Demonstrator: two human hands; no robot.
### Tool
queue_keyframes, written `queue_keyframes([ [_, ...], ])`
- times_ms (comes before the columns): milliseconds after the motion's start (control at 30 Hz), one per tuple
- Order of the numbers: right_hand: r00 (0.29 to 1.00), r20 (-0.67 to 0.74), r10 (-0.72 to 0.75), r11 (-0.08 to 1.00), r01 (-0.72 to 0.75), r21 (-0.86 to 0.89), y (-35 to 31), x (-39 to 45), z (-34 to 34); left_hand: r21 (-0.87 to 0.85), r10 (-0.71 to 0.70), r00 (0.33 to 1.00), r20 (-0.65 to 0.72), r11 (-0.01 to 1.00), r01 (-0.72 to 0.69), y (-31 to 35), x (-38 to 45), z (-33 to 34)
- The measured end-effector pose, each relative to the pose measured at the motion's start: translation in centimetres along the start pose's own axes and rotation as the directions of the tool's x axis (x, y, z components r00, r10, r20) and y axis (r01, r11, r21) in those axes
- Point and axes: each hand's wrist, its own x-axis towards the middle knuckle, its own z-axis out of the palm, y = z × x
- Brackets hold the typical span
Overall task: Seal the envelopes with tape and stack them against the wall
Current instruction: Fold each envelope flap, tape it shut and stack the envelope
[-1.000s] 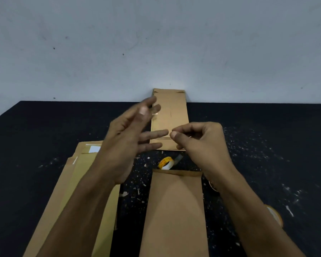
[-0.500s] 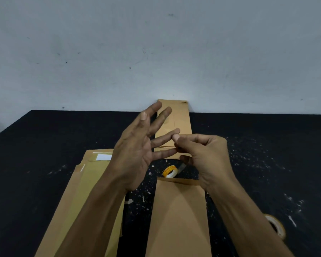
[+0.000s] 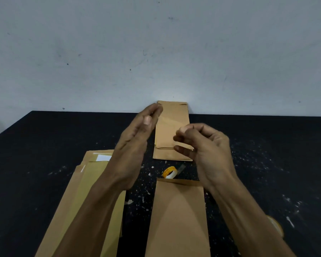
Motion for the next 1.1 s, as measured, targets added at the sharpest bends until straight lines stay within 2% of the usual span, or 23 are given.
queue_keyframes([
  [100, 0.982, 0.184, 0.043, 0.980, -0.078, 0.185, -1.3, -0.2, -0.1, 0.169, 0.036, 0.999, 0.026, 0.985, -0.040, 0.1, -0.5, -0.4],
  [167, 0.968, 0.249, 0.026, 0.975, -0.080, 0.208, -1.5, -0.6, -0.2, 0.336, 0.057, 0.997, 0.061, 0.939, -0.075, -0.2, -0.9, -0.3],
  [267, 0.968, 0.249, -0.014, 0.989, -0.023, 0.146, -1.2, -1.2, -0.6, 0.591, 0.040, 0.997, 0.067, 0.804, -0.072, -0.6, -1.6, -0.2],
  [333, 0.973, 0.226, -0.040, 0.989, 0.007, 0.144, -1.1, -1.5, -1.1, 0.731, -0.019, 0.999, 0.026, 0.683, -0.006, -0.6, -1.8, -0.5],
  [367, 0.974, 0.218, -0.052, 0.990, 0.022, 0.137, -1.3, -1.7, -1.4, 0.753, -0.025, 1.000, -0.005, 0.657, 0.020, -0.5, -2.1, -0.7],
  [400, 0.974, 0.219, -0.058, 0.992, 0.031, 0.125, -1.6, -1.9, -1.6, 0.710, -0.012, 0.999, -0.049, 0.703, 0.043, -0.4, -2.5, -0.8],
  [433, 0.972, 0.225, -0.060, 0.993, 0.034, 0.116, -1.7, -2.1, -1.9, 0.576, -0.018, 0.994, -0.104, 0.814, 0.075, -0.2, -2.8, -0.8],
  [467, 0.971, 0.234, -0.059, 0.993, 0.033, 0.113, -1.8, -2.3, -2.1, 0.359, -0.081, 0.985, -0.152, 0.924, 0.131, 0.2, -3.1, -0.7],
  [500, 0.968, 0.245, -0.057, 0.993, 0.030, 0.111, -1.8, -2.5, -2.3, 0.115, -0.189, 0.968, -0.163, 0.971, 0.209, 0.6, -3.2, -0.4],
  [533, 0.964, 0.260, -0.054, 0.993, 0.026, 0.111, -1.7, -2.6, -2.5, -0.078, -0.287, 0.948, -0.136, 0.957, 0.279, 0.8, -3.3, -0.2],
  [600, 0.956, 0.288, -0.051, 0.995, 0.023, 0.098, -1.3, -2.9, -2.8, -0.258, -0.376, 0.924, -0.066, 0.901, 0.348, 0.8, -3.5, 0.2],
  [733, 0.953, 0.302, -0.025, 0.998, 0.005, 0.069, -0.4, -3.6, -3.0, -0.317, -0.392, 0.920, 0.009, 0.871, 0.374, 0.0, -3.9, 0.5],
  [933, 0.960, 0.280, -0.001, 0.998, -0.015, 0.055, 0.6, -4.1, -3.0, -0.300, -0.374, 0.927, 0.041, 0.880, 0.368, -1.3, -4.4, 0.0],
  [1000, 0.964, 0.263, 0.036, 0.999, -0.044, 0.025, 0.6, -4.2, -3.0, -0.257, -0.361, 0.933, 0.014, 0.900, 0.352, -1.6, -4.5, -0.2],
  [1100, 0.973, 0.208, 0.103, 0.991, -0.082, -0.108, 0.6, -4.4, -3.1, -0.102, -0.332, 0.943, -0.020, 0.939, 0.328, -2.0, -4.4, -0.3],
])
